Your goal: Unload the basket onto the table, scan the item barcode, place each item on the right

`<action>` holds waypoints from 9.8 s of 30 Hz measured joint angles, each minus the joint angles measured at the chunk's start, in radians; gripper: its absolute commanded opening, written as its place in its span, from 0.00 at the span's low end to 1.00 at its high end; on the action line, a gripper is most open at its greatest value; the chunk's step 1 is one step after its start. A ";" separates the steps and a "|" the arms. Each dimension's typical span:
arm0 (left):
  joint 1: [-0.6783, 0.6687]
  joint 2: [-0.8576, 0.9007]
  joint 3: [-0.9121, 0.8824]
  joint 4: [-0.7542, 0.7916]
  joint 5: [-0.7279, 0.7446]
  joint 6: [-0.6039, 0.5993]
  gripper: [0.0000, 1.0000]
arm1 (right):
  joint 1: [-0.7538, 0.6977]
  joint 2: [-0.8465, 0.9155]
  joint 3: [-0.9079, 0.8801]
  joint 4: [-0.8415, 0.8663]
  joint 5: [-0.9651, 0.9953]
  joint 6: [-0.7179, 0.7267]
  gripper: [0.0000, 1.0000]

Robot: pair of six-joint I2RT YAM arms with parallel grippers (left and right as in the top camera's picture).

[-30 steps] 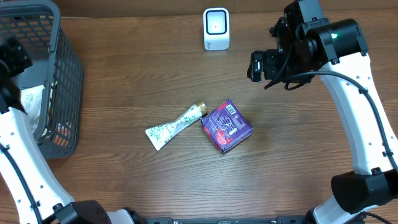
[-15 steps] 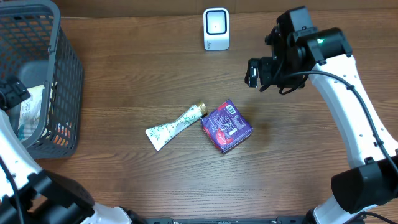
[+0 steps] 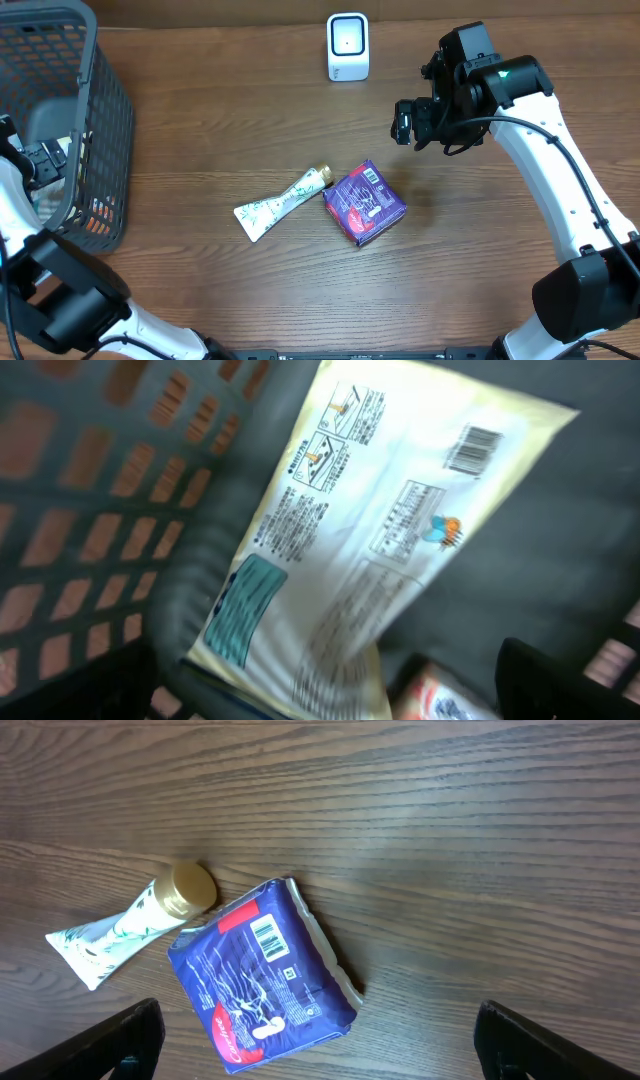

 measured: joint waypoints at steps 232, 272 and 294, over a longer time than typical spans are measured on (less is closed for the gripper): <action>-0.080 0.332 0.496 -0.493 0.022 -0.780 1.00 | 0.000 0.000 0.000 -0.071 -0.082 0.035 1.00; -0.092 0.321 0.164 -0.288 0.108 -0.674 0.63 | 0.000 0.000 0.000 -0.063 -0.083 0.035 1.00; -0.092 0.335 0.929 -0.795 0.136 -0.674 0.57 | 0.000 0.000 0.000 -0.063 -0.083 0.035 1.00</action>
